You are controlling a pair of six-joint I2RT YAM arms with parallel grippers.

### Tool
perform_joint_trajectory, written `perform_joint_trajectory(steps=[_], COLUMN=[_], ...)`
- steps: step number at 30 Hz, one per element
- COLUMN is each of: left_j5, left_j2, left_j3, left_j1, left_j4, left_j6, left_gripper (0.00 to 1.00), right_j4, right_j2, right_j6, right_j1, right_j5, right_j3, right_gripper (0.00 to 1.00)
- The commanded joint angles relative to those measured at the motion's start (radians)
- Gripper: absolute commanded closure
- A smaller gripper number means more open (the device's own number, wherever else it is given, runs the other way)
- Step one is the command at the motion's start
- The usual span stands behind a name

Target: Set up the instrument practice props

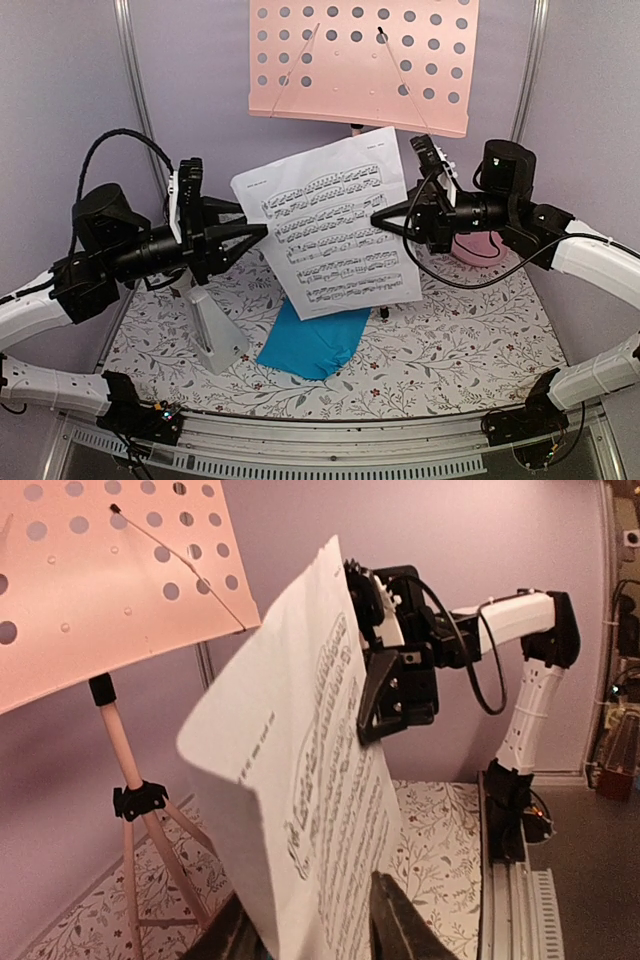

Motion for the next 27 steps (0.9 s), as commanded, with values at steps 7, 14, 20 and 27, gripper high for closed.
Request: perform_joint_trajectory(steps=[7, 14, 20, 27], left_j5=[0.097, 0.232, 0.262, 0.321], left_j2=[0.038, 0.082, 0.112, 0.144], left_j3=[0.004, 0.067, 0.127, 0.177], left_j1=[0.101, 0.161, 0.168, 0.185], left_j4=[0.228, 0.142, 0.060, -0.027], left_j6=[-0.082, -0.083, -0.063, -0.042], left_gripper=[1.00, 1.00, 1.00, 1.00], right_j4=[0.023, -0.007, -0.031, -0.124], right_j2=[-0.010, -0.014, -0.012, -0.008], right_j6=[0.032, 0.028, 0.014, -0.049], right_j1=[0.003, 0.004, 0.004, 0.003], right_j5=[-0.042, -0.014, 0.004, 0.062], right_j3=[-0.021, -0.018, -0.011, 0.036], right_gripper=[1.00, 1.00, 0.85, 0.64])
